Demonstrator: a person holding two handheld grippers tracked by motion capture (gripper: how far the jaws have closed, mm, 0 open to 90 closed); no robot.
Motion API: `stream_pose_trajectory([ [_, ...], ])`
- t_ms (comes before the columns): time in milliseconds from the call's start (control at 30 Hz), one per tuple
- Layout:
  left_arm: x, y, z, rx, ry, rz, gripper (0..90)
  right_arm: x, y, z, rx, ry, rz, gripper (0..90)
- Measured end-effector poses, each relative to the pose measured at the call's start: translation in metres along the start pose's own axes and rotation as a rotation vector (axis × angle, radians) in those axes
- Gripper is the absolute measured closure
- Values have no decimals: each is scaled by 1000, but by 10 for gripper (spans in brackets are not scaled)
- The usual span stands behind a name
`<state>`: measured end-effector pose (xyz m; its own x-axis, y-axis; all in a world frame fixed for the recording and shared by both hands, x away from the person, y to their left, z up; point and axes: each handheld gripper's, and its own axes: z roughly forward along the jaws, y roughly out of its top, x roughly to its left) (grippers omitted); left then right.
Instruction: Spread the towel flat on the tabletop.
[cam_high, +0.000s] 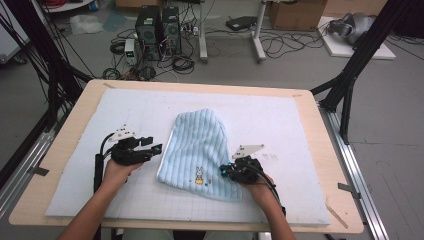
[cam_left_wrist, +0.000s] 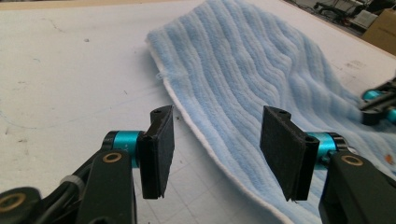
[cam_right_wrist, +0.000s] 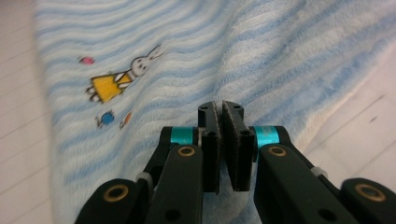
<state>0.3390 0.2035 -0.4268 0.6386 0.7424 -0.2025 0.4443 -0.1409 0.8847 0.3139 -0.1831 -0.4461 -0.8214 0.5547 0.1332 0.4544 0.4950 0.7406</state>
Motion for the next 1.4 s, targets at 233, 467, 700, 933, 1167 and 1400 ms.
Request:
stream_pose_trajectory([
  [233,0,8,10,-5,1,-1,449,9,-17,-22,-6,97,-23,857],
  [467,-6,17,36,25,19,19,439,1,-9,-33,-143,26,34,658],
  [700,-11,20,75,134,49,53,438,-17,-2,-27,-157,-198,91,615],
  [933,-29,14,89,224,49,189,867,-20,-4,-29,-156,-235,95,600],
  [1167,-35,5,60,197,1,183,894,-31,-3,-28,-178,-352,178,548],
  [1400,-40,1,39,178,-40,173,895,-36,21,-6,-175,-389,207,519],
])
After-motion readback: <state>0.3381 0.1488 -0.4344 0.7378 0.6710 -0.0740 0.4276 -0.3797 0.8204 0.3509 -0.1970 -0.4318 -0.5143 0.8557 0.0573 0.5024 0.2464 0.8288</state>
